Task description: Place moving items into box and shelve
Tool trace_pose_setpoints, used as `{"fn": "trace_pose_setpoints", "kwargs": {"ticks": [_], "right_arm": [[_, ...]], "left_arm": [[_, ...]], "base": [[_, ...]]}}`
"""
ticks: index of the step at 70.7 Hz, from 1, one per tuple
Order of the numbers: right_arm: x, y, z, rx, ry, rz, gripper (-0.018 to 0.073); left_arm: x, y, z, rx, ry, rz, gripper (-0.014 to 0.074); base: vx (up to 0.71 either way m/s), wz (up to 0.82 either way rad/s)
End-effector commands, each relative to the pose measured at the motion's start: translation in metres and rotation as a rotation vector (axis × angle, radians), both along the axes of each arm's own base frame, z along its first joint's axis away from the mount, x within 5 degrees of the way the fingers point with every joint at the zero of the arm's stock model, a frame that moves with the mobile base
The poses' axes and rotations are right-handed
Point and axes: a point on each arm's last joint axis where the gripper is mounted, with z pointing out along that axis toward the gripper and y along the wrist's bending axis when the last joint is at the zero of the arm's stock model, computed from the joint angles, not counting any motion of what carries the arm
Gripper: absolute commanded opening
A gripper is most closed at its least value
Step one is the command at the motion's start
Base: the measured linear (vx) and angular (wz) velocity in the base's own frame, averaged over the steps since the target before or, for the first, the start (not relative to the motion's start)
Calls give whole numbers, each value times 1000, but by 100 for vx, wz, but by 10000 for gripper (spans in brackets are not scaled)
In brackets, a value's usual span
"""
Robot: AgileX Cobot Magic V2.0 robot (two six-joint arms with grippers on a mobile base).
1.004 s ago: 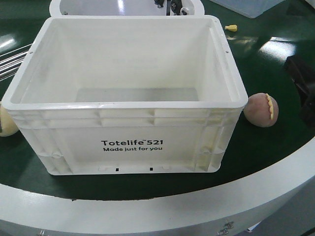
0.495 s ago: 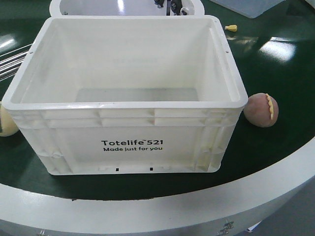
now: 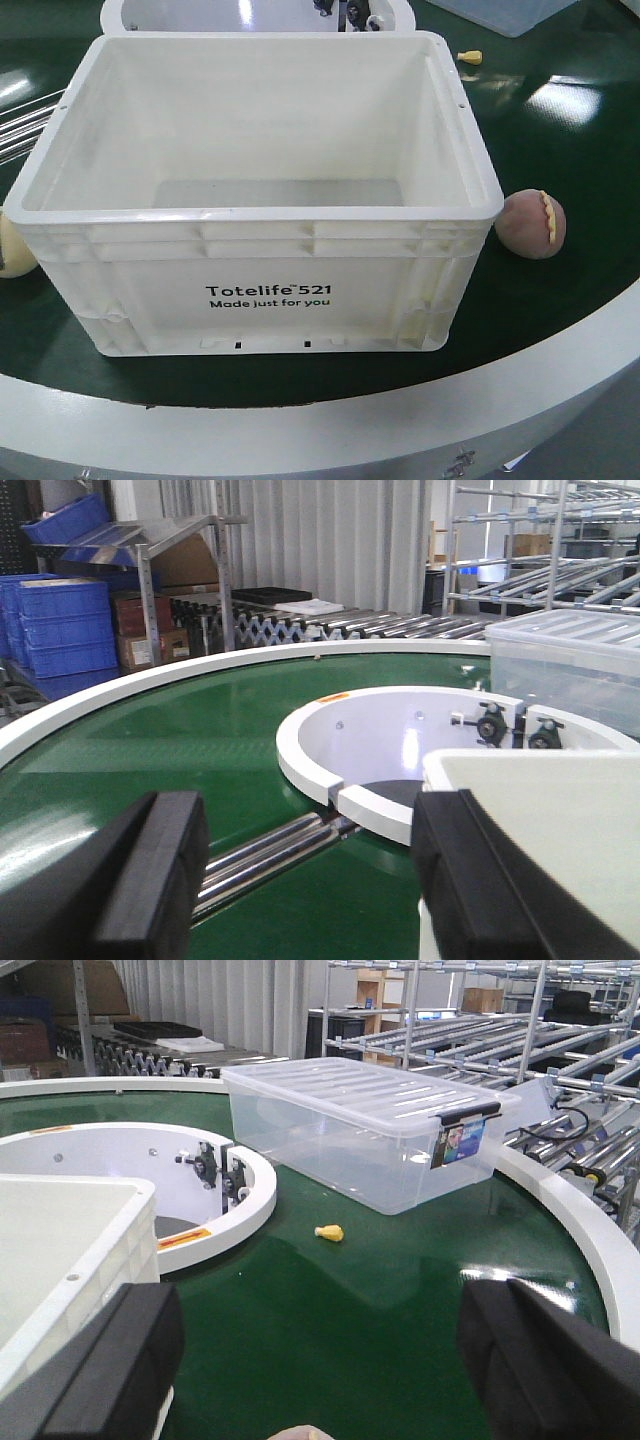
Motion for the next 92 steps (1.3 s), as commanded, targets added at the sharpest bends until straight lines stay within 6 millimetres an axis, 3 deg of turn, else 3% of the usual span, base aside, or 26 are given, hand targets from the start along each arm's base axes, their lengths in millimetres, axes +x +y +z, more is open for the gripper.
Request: {"fn": "trace_pose_setpoints", "kwargs": {"ticks": [1, 20, 41, 69, 92], "right_arm": [[7, -2, 19, -14, -123, -20, 588], [41, -2, 24, -15, -78, -23, 588], [93, -2, 32, -13, -9, -21, 588], [138, 0, -33, 4, 366, -4, 588], [156, 1, -72, 22, 536, -2, 588]], "left_arm": [[7, 3, 18, 1, -107, 25, 555], [44, 8, 6, -8, -40, 39, 555], [88, 11, 23, -19, 11, 31, 555], [129, 13, -22, -35, 252, 17, 555], [134, 17, -29, -8, 277, 29, 555]], "base": [[0, 0], [0, 0], [0, 0], [0, 0], [0, 0]]}}
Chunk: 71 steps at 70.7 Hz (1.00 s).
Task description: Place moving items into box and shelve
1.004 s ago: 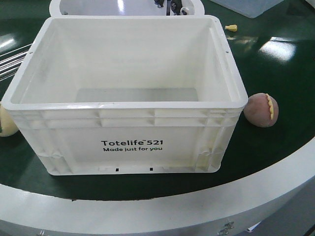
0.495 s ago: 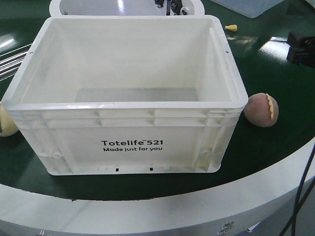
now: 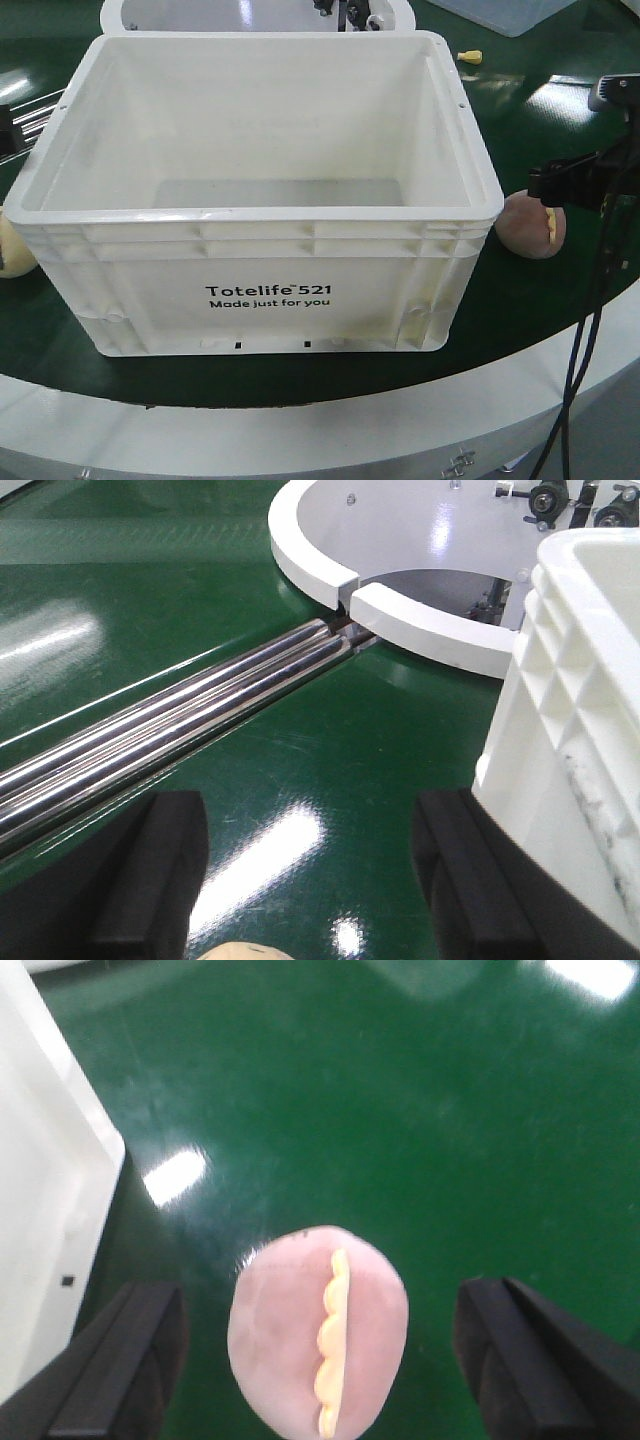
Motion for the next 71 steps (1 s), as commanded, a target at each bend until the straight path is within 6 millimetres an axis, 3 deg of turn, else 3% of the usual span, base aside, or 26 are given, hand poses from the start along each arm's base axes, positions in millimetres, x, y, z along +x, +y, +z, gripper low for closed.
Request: {"fn": "trace_pose_setpoints", "kwargs": {"ticks": [1, 52, 62, 71], "right_arm": [[9, -2, 16, 10, -96, -19, 588], [34, -2, -49, 22, 97, -33, 580], [36, -2, -56, 22, 120, -33, 471], [37, -2, -60, 21, 132, -33, 246]], "left_arm": [[1, 4, 25, 16, -136, 25, 555], [1, 4, 24, 15, -131, 24, 555], [1, 4, 24, 15, -131, 24, 555], [1, 4, 24, 15, -131, 24, 555]], "base": [[0, 0], [0, 0], [0, 0], [0, 0]]}}
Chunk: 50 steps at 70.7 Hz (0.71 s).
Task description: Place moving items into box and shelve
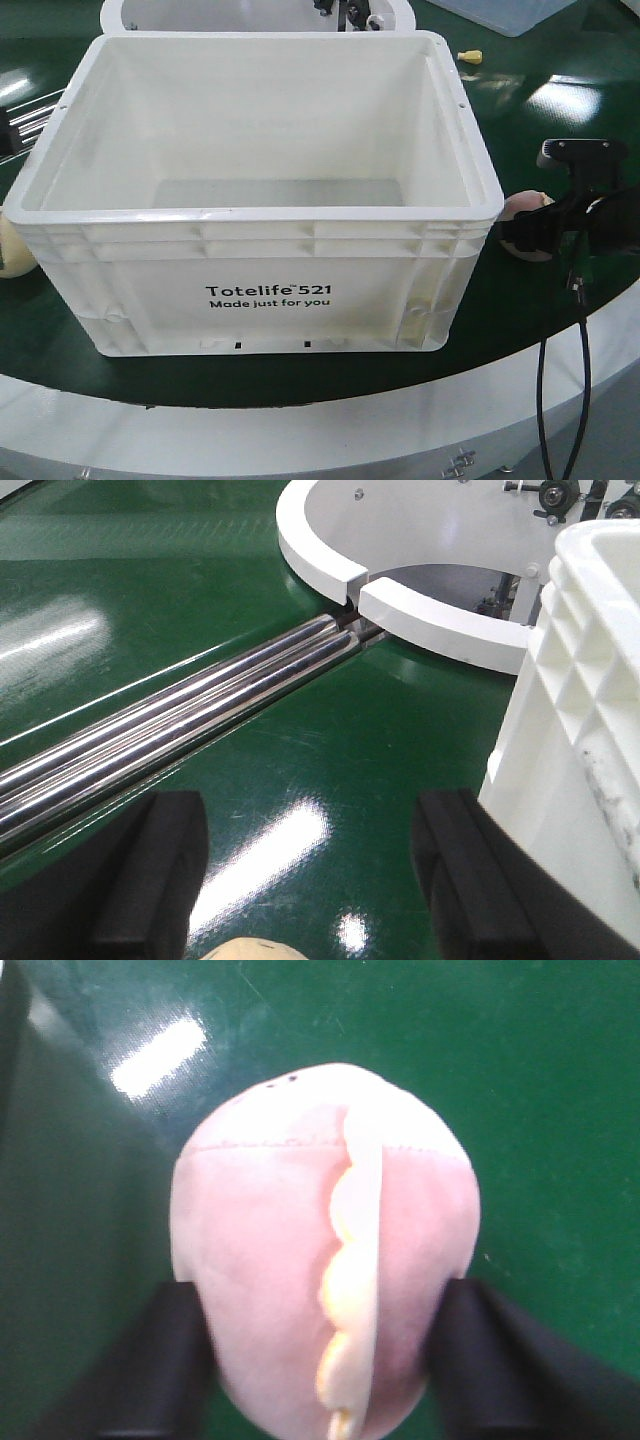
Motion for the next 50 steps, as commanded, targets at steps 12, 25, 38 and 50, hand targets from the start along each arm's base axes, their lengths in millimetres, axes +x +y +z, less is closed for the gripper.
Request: {"fn": "trace_pose_setpoints", "kwargs": {"ticks": [12, 25, 38, 50], "right_arm": [[9, -2, 19, -7, -106, -8, -21], [9, -2, 19, -8, -106, -7, -16], [9, -2, 19, -10, -105, -5, -15], [9, -2, 19, -10, -105, -5, -15]], "left_arm": [[1, 2, 25, 13, -137, 20, 555], [1, 3, 26, 14, -144, 21, 555], [0, 12, 27, 12, -153, 60, 555], [-2, 19, 26, 1, -142, 87, 555]], "base": [[0, 0], [0, 0], [0, 0], [0, 0]]}}
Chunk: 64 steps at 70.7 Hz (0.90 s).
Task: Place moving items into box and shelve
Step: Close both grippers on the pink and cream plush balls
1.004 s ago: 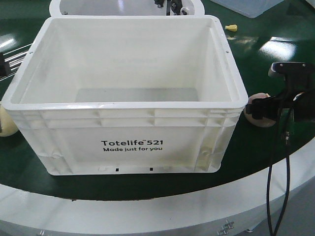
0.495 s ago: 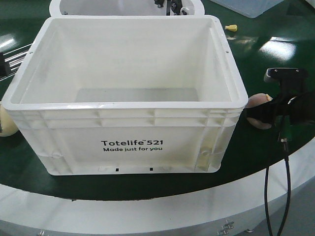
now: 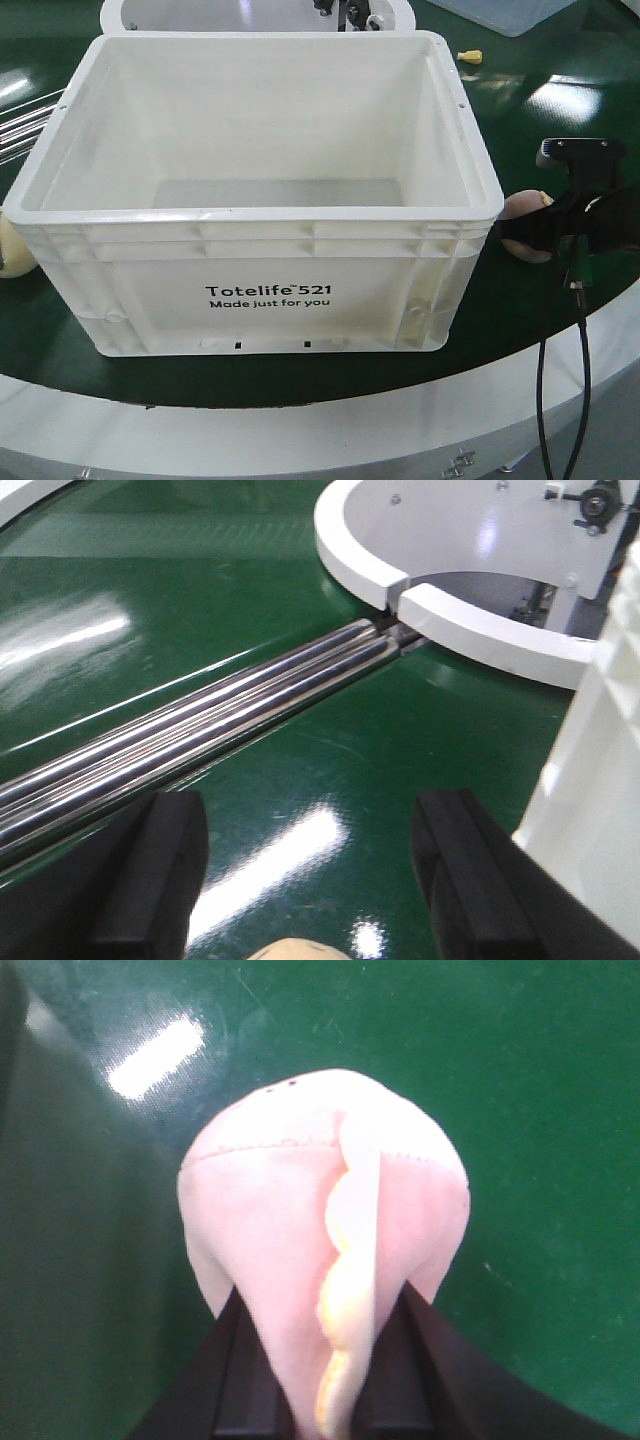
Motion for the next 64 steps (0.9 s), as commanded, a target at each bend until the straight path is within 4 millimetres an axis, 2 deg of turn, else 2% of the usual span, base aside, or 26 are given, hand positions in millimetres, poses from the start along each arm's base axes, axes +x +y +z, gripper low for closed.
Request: {"fn": "trace_pose_setpoints", "kwargs": {"ticks": [1, 8, 41, 64], "right_arm": [[7, -2, 19, -8, -102, -6, -15], [7, -2, 19, -8, -102, -6, -15], [7, -2, 19, -8, -102, -6, -15], [7, -2, 19, -8, -102, -6, -15]], "left_arm": [[0, 3, 26, 7, -141, 27, 555], [3, 3, 22, 6, -129, 27, 555], [26, 6, -30, -37, 105, 15, 555], [33, 6, -59, -65, 243, 6, 555]], "base": [[0, 0], [0, 0], [0, 0], [0, 0]]}}
